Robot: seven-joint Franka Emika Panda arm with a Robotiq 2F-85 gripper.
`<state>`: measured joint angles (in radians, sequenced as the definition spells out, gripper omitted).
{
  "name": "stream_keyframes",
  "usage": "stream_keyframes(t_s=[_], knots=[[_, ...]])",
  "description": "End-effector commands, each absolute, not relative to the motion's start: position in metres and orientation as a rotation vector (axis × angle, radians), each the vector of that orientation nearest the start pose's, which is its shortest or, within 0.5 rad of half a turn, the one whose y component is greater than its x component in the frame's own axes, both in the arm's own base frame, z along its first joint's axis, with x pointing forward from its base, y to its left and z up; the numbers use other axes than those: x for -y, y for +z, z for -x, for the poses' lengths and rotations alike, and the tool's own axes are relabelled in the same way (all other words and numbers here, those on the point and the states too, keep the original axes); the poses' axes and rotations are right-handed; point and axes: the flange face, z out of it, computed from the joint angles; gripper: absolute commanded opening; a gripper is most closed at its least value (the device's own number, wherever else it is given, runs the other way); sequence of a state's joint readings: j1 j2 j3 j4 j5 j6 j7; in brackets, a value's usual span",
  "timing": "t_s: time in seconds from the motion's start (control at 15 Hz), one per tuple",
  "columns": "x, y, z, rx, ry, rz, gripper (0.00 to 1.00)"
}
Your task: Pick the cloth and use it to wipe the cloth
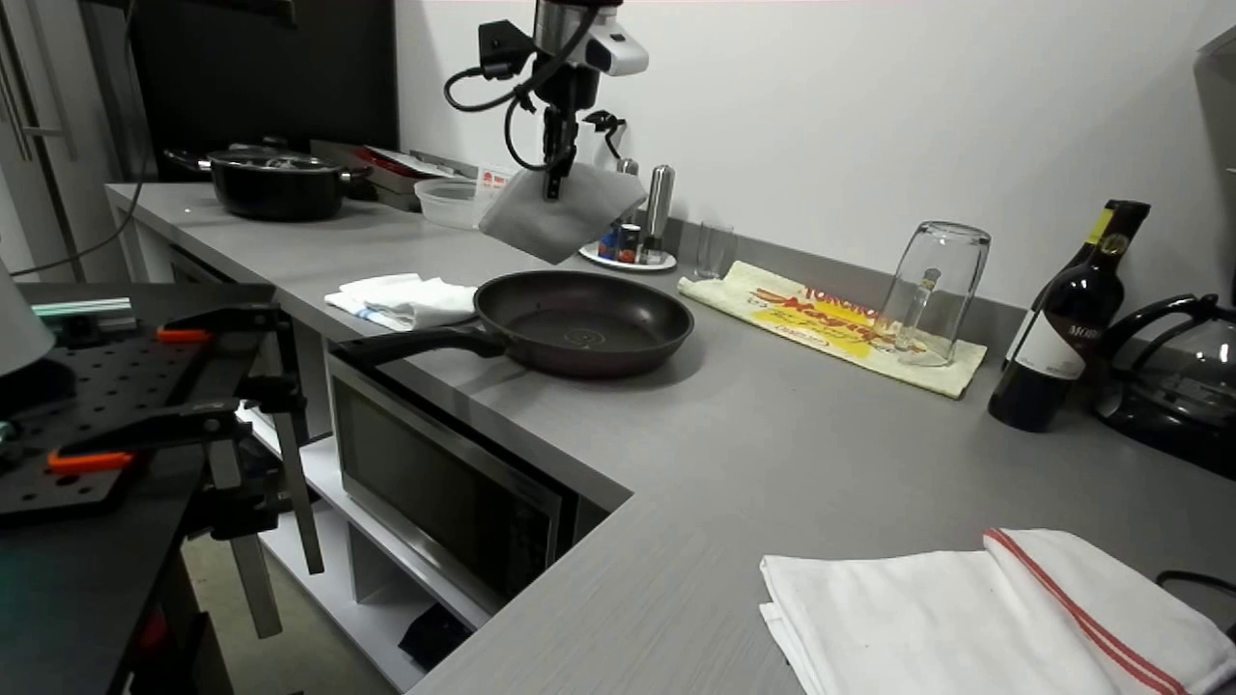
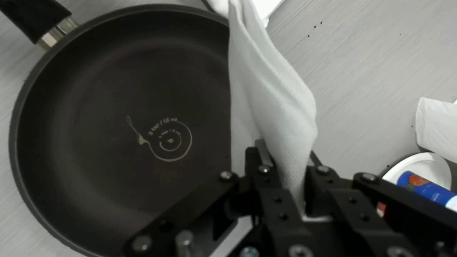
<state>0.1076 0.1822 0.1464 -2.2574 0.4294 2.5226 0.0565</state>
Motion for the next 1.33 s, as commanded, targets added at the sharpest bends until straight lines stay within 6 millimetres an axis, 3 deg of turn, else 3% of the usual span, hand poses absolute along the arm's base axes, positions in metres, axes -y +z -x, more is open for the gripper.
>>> stream_keyframes(t_s=[0.0, 0.53, 1.0, 1.27], knots=[[-0.138, 0.273, -0.553, -0.224, 0.003, 2.733, 0.04], [-0.146, 0.217, -0.561, -0.272, 0.108, 2.682, 0.04], [-0.159, 0.149, -0.543, -0.285, 0.271, 2.692, 0.04], [-0.169, 0.131, -0.541, -0.267, 0.315, 2.695, 0.04]])
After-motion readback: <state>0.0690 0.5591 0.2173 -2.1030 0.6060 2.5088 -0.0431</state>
